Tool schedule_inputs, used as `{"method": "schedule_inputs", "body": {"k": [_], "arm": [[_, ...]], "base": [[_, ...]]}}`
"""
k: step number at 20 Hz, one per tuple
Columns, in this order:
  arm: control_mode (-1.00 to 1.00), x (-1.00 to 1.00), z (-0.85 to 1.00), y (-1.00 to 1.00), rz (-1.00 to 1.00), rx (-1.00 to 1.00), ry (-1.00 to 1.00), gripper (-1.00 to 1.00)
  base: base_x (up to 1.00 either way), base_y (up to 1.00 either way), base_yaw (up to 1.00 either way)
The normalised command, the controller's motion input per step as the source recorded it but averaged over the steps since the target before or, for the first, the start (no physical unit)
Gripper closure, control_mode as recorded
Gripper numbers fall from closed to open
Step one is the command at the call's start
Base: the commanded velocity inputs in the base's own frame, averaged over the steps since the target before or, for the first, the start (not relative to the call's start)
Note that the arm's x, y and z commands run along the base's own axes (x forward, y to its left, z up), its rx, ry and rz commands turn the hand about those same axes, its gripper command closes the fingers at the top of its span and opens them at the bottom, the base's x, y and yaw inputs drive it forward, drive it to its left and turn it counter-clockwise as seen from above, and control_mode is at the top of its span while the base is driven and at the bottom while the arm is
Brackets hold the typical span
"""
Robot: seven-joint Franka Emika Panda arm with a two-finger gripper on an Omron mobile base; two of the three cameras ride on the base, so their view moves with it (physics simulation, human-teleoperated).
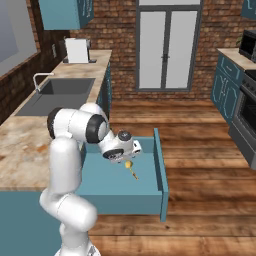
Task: Organize the utensils by type. Pick up the wooden spoons from the counter and place them in the open cabinet. Then pick up the metallic utensils from the counter and place them in the open drawer.
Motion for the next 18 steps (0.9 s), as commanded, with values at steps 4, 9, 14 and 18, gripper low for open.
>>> {"method": "schedule_inputs", "body": {"k": [4, 9, 14, 18], "arm": [[-1.0, -0.91, 1.0, 0.0, 0.02, -0.01, -0.04, -1.0], [-1.0, -0.63, 1.0, 0.0, 0.09, -0.06, 0.0, -1.0], [-1.0, -0.1, 1.0, -0.12, 0.26, -0.05, 0.03, -1.0], [-1.0, 0.02, 1.0, -0.24, 0.37, -0.03, 0.12, -1.0]], "base": [[0.0, 0.0, 0.0], [0.0, 0.0, 0.0], [0.0, 0.0, 0.0], [0.0, 0.0, 0.0]]}}
